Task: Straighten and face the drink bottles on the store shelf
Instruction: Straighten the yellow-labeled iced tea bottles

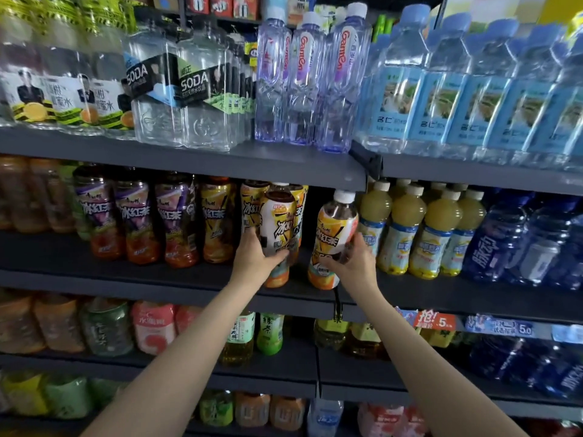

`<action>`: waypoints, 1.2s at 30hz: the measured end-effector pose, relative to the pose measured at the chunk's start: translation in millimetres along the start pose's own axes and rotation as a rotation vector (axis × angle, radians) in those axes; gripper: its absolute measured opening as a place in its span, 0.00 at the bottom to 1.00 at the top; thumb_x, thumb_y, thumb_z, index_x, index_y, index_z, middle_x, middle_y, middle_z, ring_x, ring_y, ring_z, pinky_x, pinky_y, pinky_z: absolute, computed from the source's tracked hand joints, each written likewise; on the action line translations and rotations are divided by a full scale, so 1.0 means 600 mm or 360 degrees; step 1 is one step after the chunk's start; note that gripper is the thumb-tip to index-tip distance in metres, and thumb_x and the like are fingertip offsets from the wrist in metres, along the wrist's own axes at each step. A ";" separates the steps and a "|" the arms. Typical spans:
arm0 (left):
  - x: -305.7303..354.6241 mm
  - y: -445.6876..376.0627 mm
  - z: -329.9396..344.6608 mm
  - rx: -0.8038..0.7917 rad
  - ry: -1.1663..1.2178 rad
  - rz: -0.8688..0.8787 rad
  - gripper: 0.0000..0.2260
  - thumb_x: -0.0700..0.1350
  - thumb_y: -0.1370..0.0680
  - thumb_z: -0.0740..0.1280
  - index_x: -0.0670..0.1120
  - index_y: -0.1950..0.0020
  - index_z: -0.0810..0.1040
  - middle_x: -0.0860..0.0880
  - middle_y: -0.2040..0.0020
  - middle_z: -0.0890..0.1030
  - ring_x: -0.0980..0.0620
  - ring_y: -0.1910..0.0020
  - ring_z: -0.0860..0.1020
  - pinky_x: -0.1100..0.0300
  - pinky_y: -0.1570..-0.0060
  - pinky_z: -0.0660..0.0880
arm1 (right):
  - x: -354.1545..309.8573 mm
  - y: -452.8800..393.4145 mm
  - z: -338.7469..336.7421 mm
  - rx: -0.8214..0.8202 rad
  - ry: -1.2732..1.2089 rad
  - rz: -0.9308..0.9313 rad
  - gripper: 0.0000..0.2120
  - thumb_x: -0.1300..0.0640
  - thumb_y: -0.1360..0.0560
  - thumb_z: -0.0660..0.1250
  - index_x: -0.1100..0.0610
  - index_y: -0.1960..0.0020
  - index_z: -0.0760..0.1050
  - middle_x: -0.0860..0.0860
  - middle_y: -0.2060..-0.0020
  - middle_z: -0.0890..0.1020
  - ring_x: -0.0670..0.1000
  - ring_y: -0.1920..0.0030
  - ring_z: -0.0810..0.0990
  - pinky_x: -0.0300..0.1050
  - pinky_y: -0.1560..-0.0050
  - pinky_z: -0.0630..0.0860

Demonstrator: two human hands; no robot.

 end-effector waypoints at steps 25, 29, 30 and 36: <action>-0.049 -0.016 0.012 -0.0087 0.0064 0.0054 0.30 0.50 0.30 0.74 0.43 0.32 0.67 0.47 0.36 0.75 0.50 0.37 0.72 0.57 0.40 0.71 | 0.042 -0.090 0.080 0.0344 -0.0272 0.0108 0.20 0.55 0.24 0.68 0.63 0.37 0.69 0.57 0.43 0.77 0.52 0.43 0.76 0.39 0.43 0.74; -0.063 -0.007 0.019 -0.0173 0.0027 0.0014 0.34 0.51 0.31 0.75 0.46 0.30 0.66 0.47 0.35 0.74 0.49 0.36 0.73 0.55 0.40 0.72 | -0.021 -0.031 0.113 -0.0219 -0.0452 -0.0132 0.15 0.53 0.25 0.69 0.58 0.42 0.73 0.46 0.53 0.79 0.36 0.54 0.77 0.27 0.54 0.71; -0.064 -0.002 0.022 -0.0179 0.0024 -0.0001 0.34 0.51 0.31 0.75 0.46 0.29 0.65 0.47 0.35 0.74 0.49 0.36 0.73 0.57 0.41 0.71 | -0.028 -0.027 0.128 -0.0335 -0.0394 -0.0153 0.18 0.53 0.27 0.72 0.59 0.42 0.72 0.46 0.53 0.79 0.37 0.55 0.77 0.27 0.55 0.71; -0.050 0.008 0.011 -0.0321 -0.0138 0.0114 0.29 0.43 0.27 0.72 0.45 0.28 0.65 0.48 0.36 0.73 0.51 0.36 0.71 0.72 0.48 0.63 | -0.023 -0.014 0.143 -0.0264 -0.0288 -0.0140 0.25 0.57 0.33 0.77 0.63 0.41 0.72 0.51 0.53 0.80 0.50 0.53 0.79 0.22 0.64 0.69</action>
Point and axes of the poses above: each hand's wrist, its own y-axis away from the middle knuckle, its own z-axis out of the palm, x = y × z, the point moved 5 cm from there along -y, towards the middle knuckle
